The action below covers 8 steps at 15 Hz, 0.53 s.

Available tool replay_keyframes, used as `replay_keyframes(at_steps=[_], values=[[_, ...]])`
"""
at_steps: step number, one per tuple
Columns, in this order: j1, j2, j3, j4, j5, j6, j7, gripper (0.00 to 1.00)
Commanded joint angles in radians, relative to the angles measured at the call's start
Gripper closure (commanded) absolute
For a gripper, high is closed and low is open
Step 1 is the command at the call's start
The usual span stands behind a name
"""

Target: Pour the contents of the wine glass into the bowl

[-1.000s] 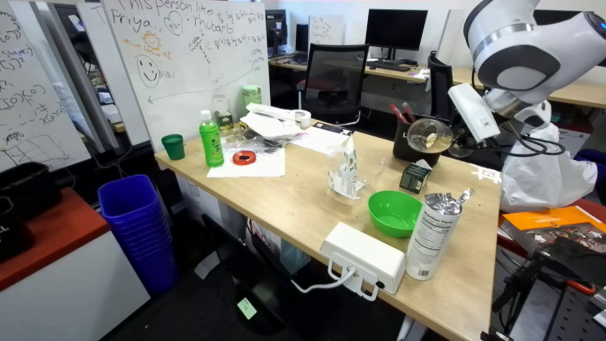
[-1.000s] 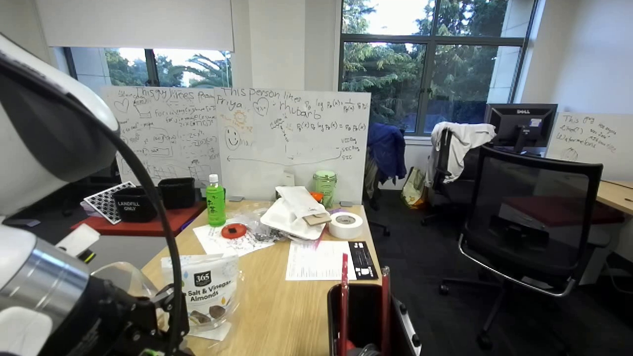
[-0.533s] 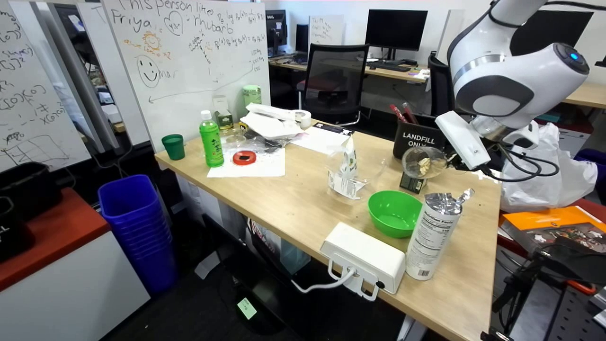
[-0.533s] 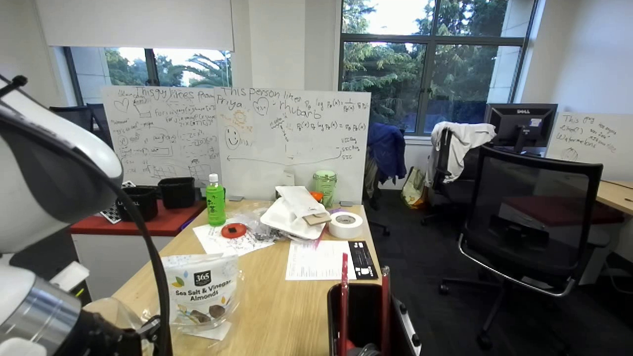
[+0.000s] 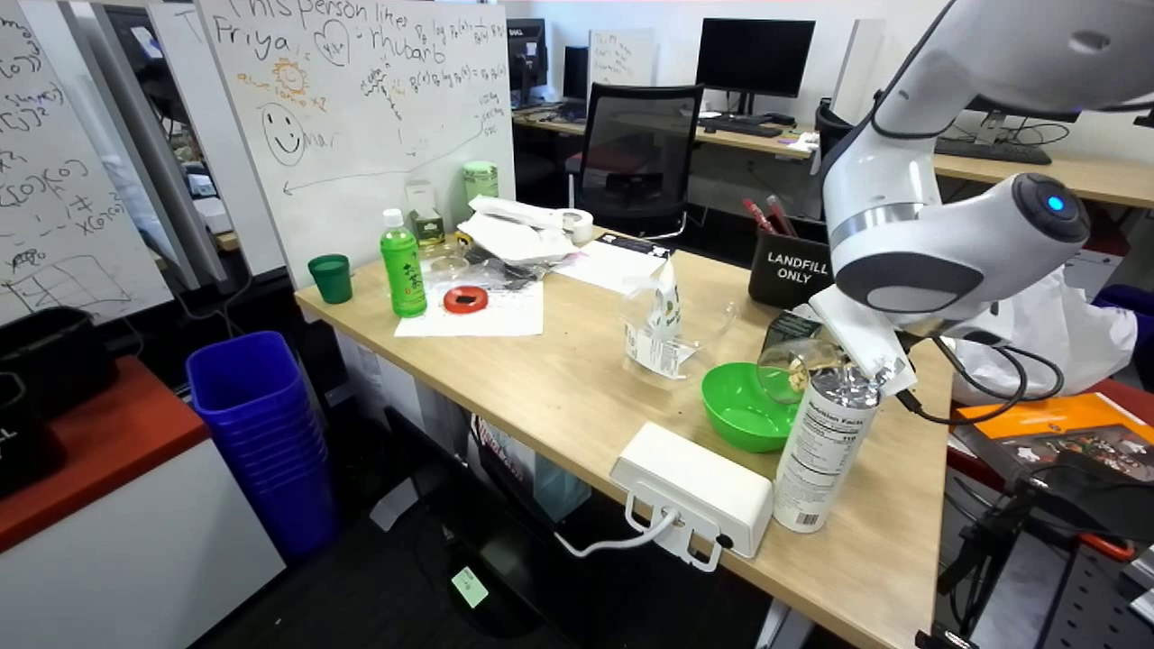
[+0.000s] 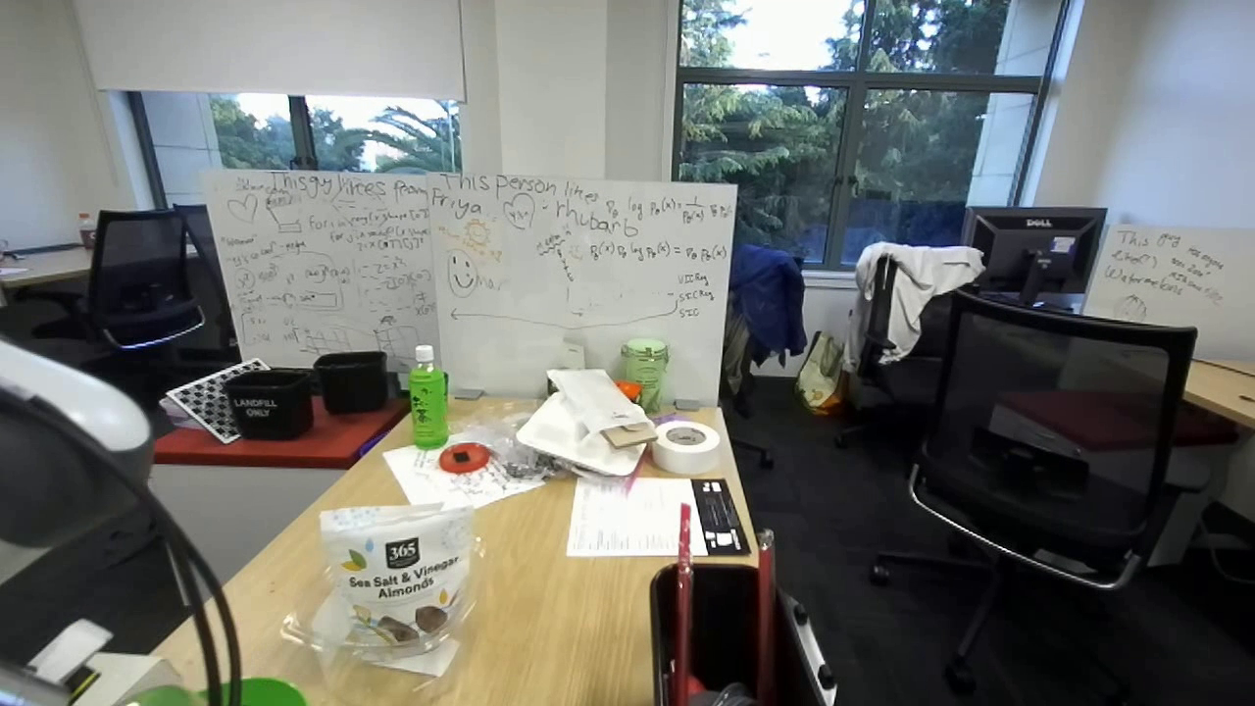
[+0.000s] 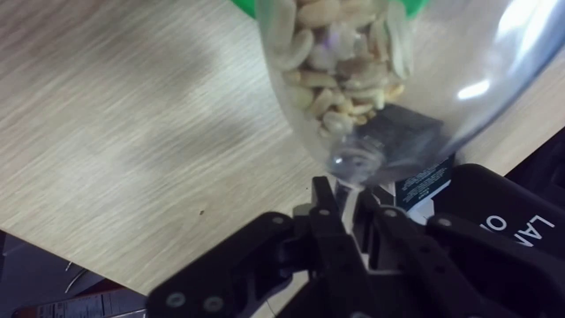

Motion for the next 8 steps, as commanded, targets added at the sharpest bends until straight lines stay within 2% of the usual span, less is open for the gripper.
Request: replay_keyframes(at_steps=[1,8], values=[[0.117,0.114,-0.050,-0.030,-0.053,-0.038,0.164,0.96],[0.253,0.188,-0.092,-0.075,-0.108,-0.074,0.364,0.96]])
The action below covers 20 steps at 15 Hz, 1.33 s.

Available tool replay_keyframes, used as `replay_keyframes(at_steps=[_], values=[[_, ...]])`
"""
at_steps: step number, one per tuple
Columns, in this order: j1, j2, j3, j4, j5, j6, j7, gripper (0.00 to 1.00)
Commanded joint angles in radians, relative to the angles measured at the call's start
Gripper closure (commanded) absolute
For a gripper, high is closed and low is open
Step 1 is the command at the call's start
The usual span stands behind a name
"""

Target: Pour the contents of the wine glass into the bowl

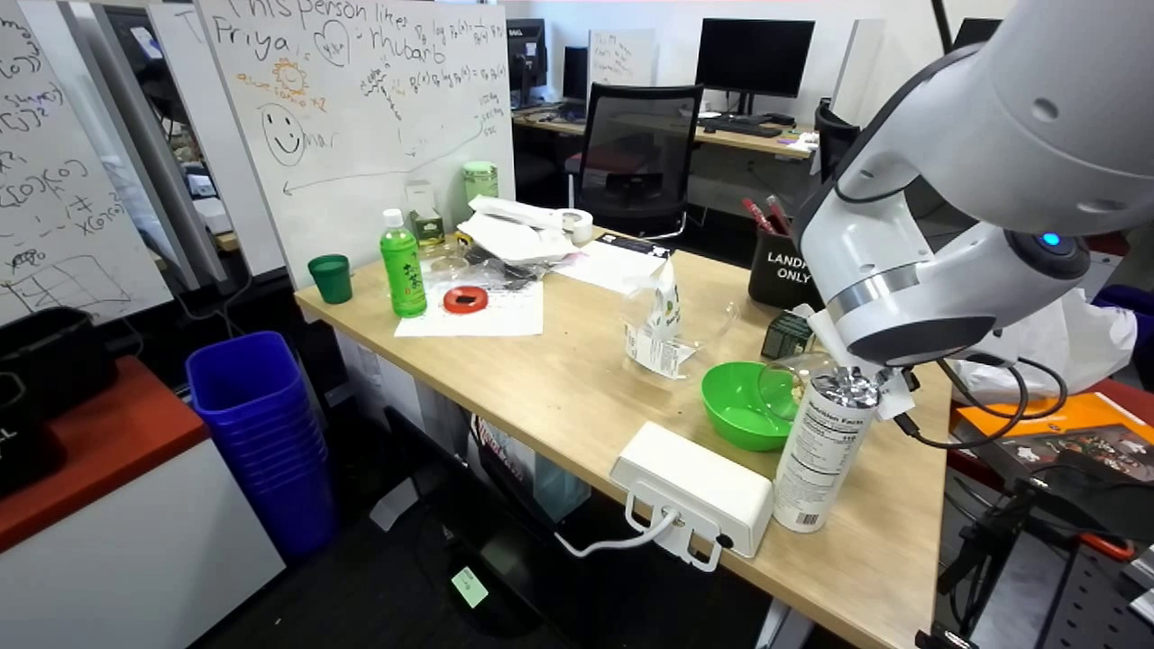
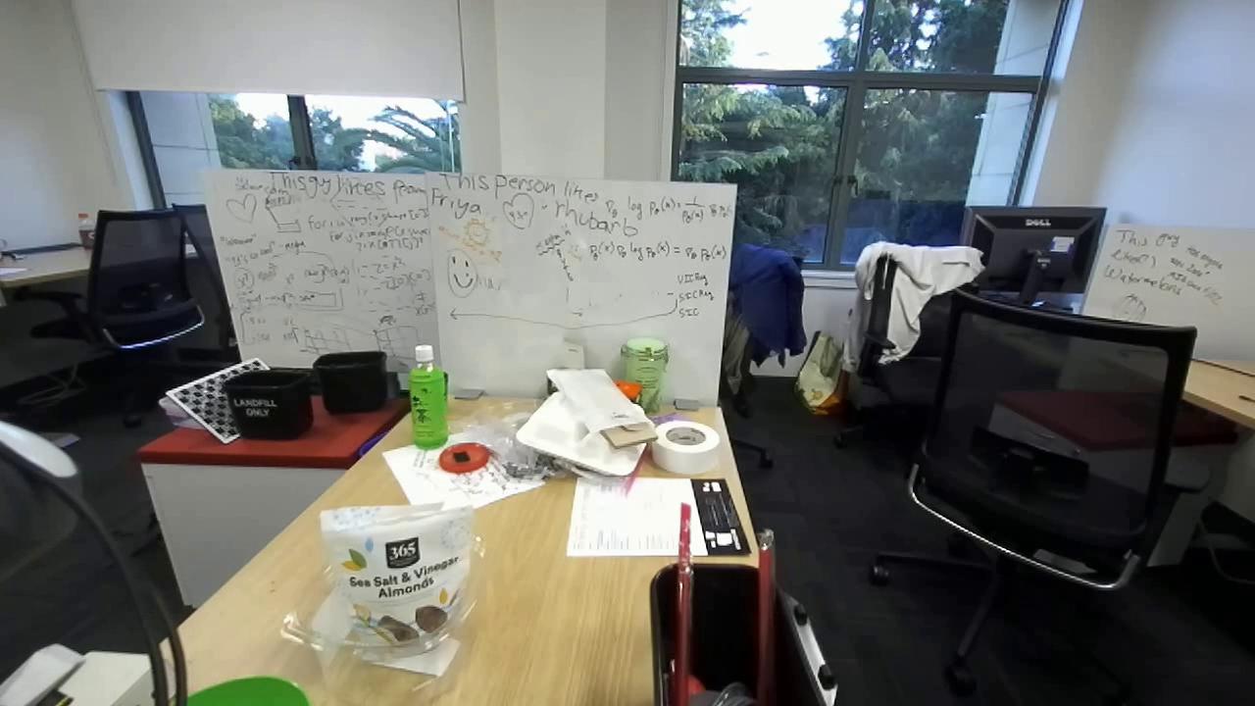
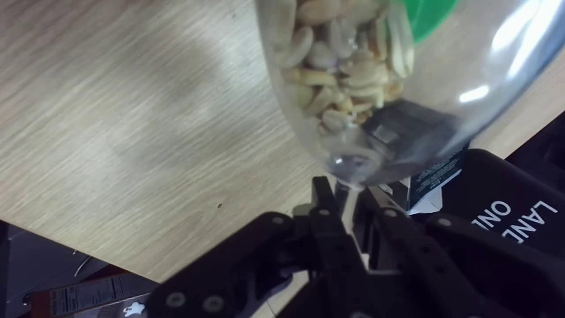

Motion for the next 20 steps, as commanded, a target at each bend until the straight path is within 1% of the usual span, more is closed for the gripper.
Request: replay_keyframes(at_steps=[1,5,9,11,12,13,19,20], values=[[0.062,0.011,-0.048,-0.031,-0.029,-0.045,0.072,0.96],[0.095,0.007,-0.081,-0.048,-0.046,-0.063,0.108,0.96],[0.119,-0.007,-0.114,-0.068,-0.054,-0.085,0.113,0.96],[0.113,-0.026,-0.112,-0.077,-0.068,-0.095,0.116,0.96],[0.106,0.020,-0.092,-0.052,-0.061,-0.067,0.125,0.96],[0.106,0.020,-0.091,-0.054,-0.062,-0.069,0.126,0.86],[0.107,0.024,-0.090,-0.053,-0.063,-0.069,0.126,0.86],[0.107,0.024,-0.090,-0.053,-0.063,-0.069,0.126,0.96]])
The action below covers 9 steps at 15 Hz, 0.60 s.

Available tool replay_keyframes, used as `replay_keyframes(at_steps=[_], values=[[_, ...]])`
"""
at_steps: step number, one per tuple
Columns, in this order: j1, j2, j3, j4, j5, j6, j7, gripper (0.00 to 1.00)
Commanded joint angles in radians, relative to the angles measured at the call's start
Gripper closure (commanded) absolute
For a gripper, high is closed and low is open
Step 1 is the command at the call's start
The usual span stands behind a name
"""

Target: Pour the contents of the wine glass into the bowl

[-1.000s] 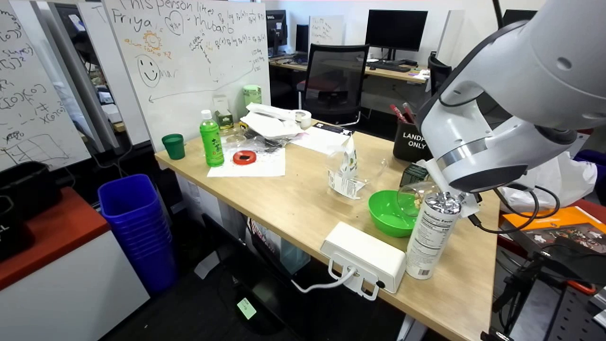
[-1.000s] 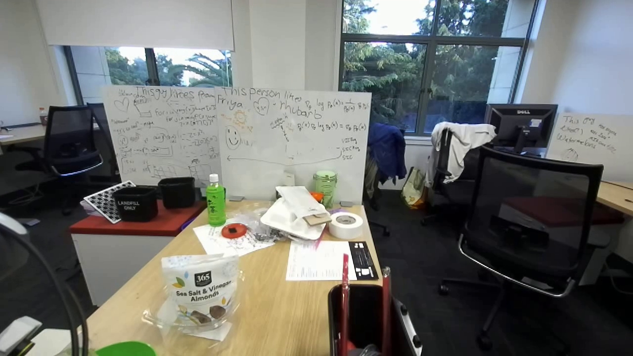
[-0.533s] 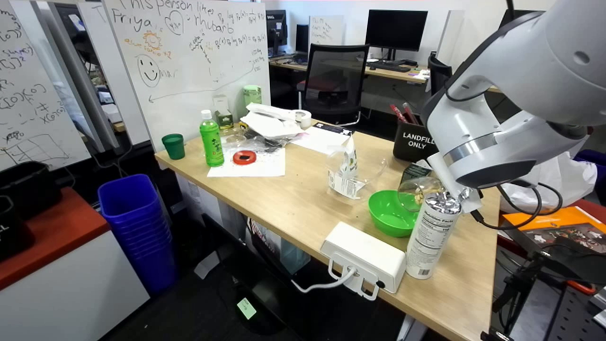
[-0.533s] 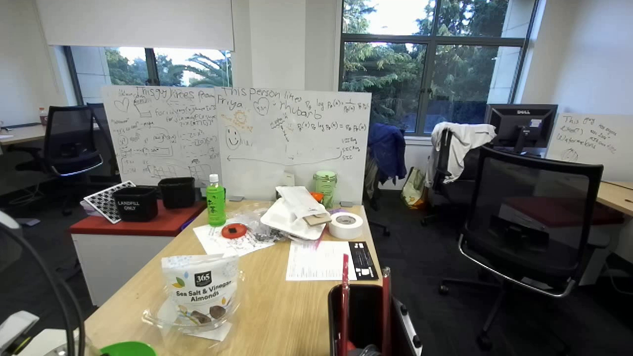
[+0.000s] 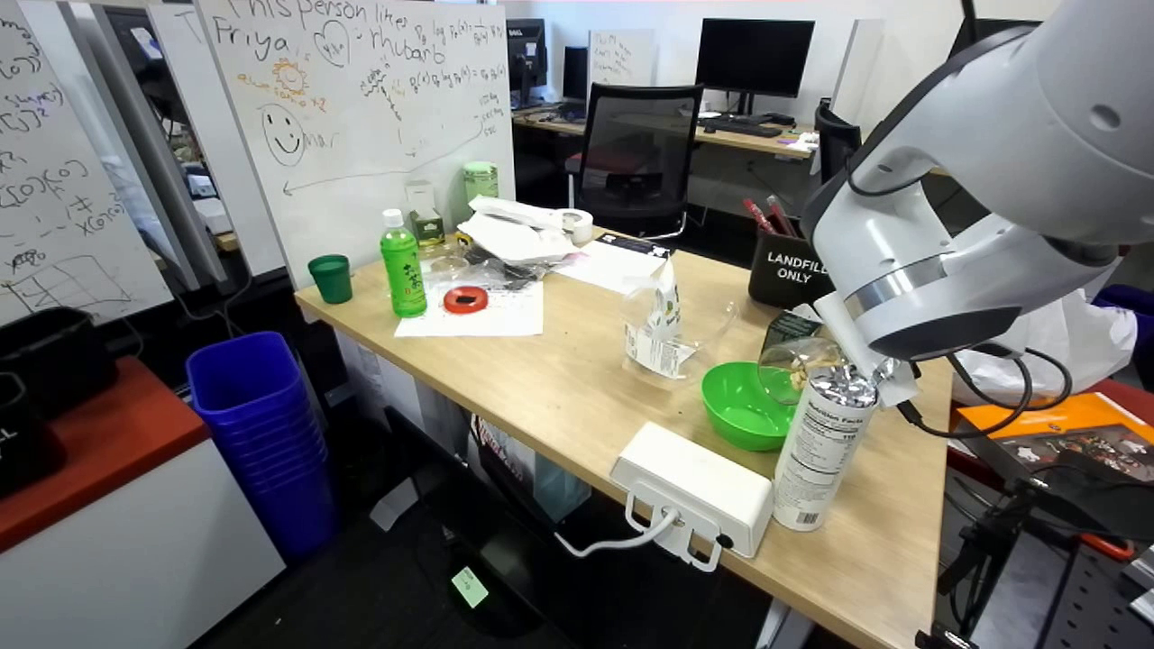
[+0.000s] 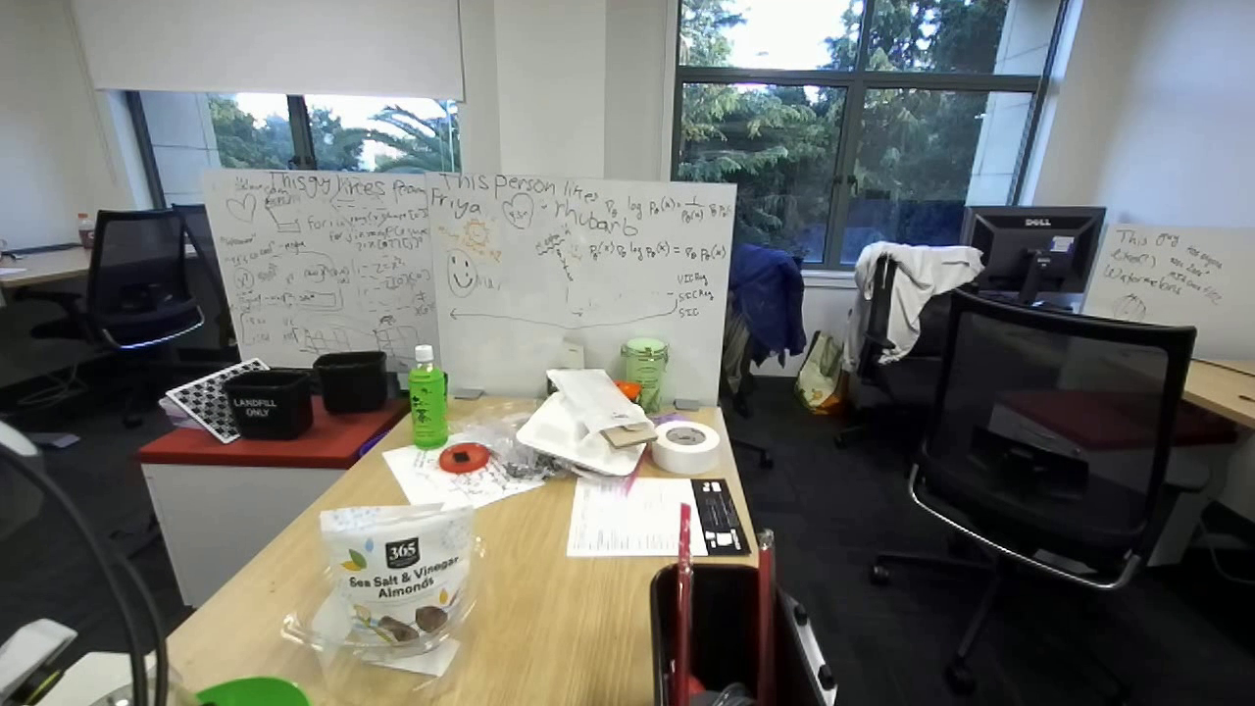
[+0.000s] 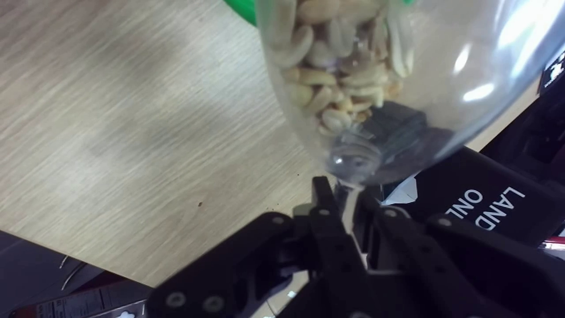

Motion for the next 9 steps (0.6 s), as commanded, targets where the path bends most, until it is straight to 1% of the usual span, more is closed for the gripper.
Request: replay_keyframes(at_steps=[1,4,6,9], values=[[0.010,0.011,-0.002,-0.001,-0.013,0.002,0.023,0.96],[0.033,0.022,-0.008,0.005,-0.006,0.026,0.026,0.96],[0.043,0.013,-0.011,0.010,-0.019,0.048,0.031,0.96],[0.068,0.035,-0.017,0.024,-0.032,0.083,0.045,0.96]])
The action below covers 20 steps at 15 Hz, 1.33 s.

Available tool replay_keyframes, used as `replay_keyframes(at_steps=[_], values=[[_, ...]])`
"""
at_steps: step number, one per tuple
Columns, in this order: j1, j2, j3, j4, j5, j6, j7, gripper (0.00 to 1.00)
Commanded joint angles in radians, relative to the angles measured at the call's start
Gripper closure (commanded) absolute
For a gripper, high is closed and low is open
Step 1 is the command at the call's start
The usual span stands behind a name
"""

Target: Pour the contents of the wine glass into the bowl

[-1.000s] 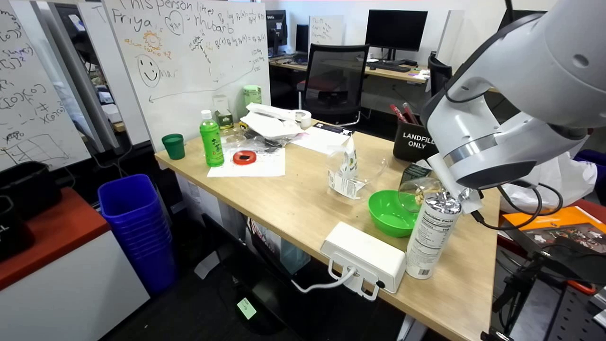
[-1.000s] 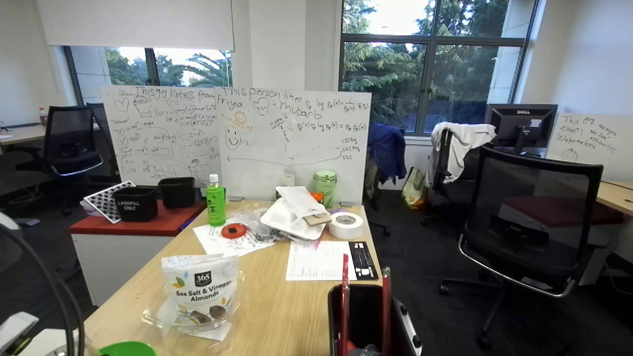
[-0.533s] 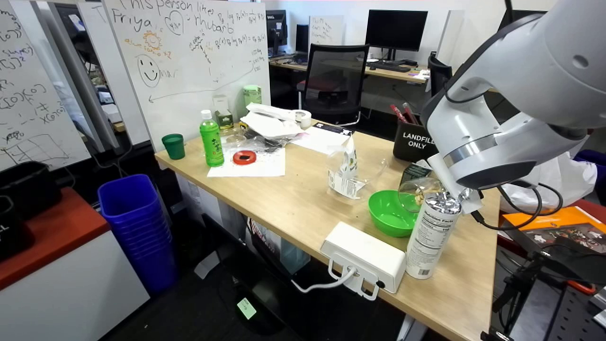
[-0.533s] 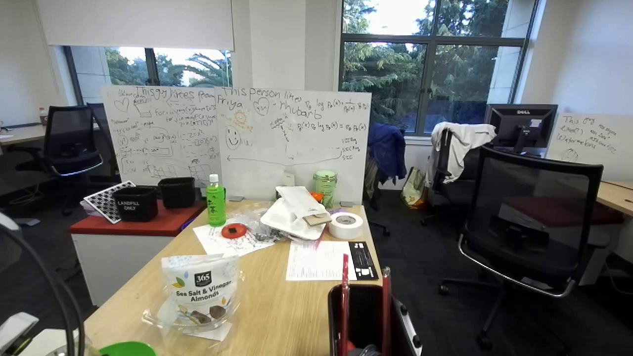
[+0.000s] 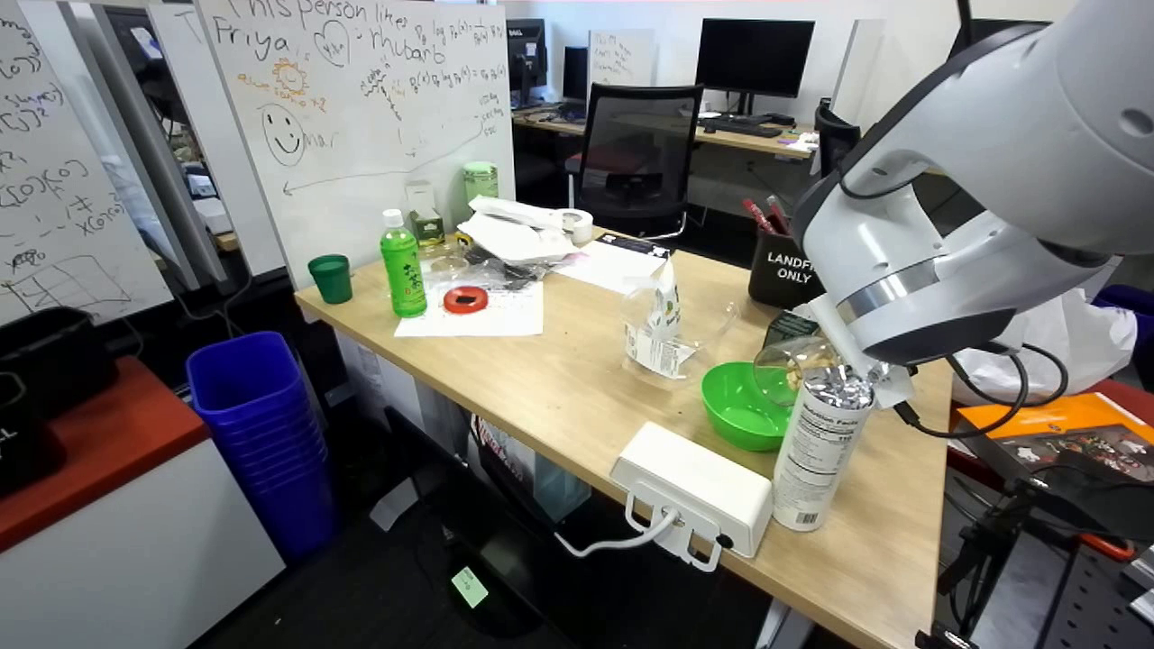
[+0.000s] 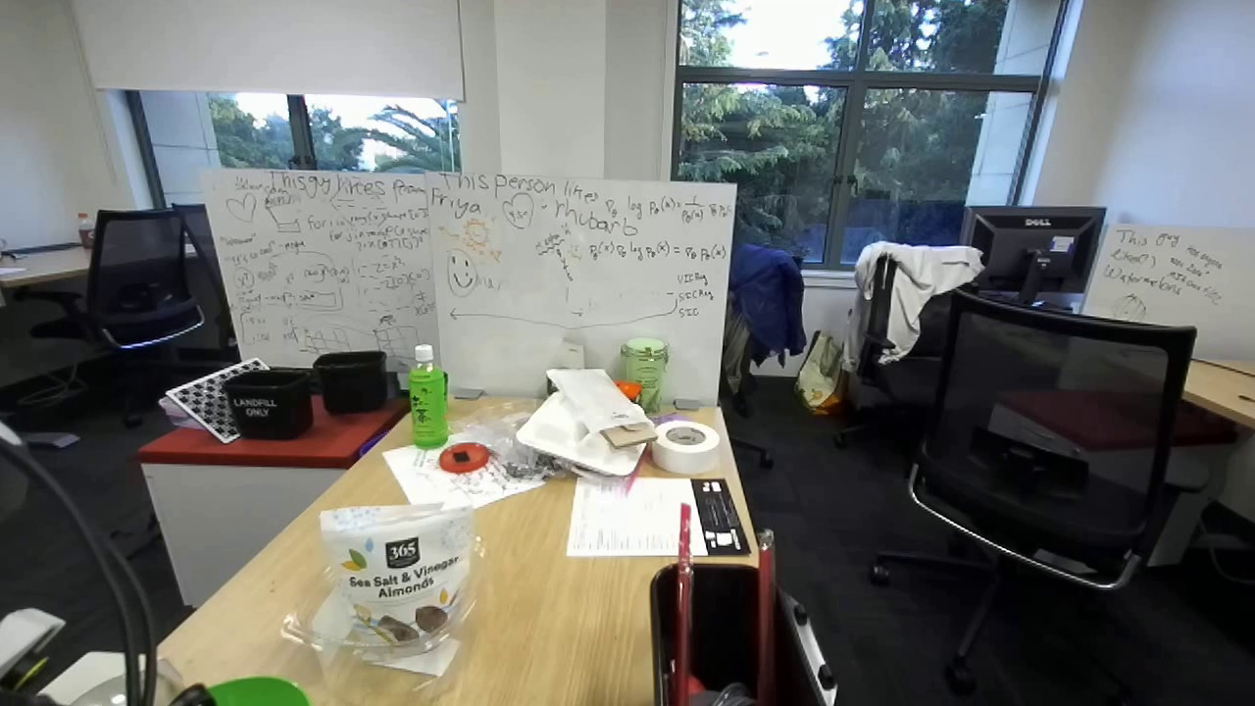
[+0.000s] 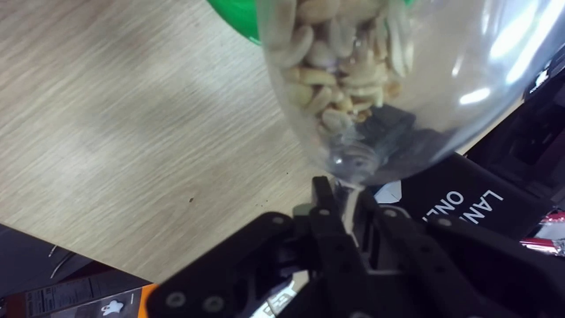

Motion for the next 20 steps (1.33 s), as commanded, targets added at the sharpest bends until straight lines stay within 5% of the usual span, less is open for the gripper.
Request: replay_keyframes(at_steps=[1,10,20], values=[[0.034,0.039,-0.015,0.019,-0.028,0.046,0.047,0.96],[0.043,0.138,-0.015,0.035,-0.095,0.093,0.134,0.96],[0.144,0.272,-0.028,0.040,-0.084,0.115,0.227,0.96]])
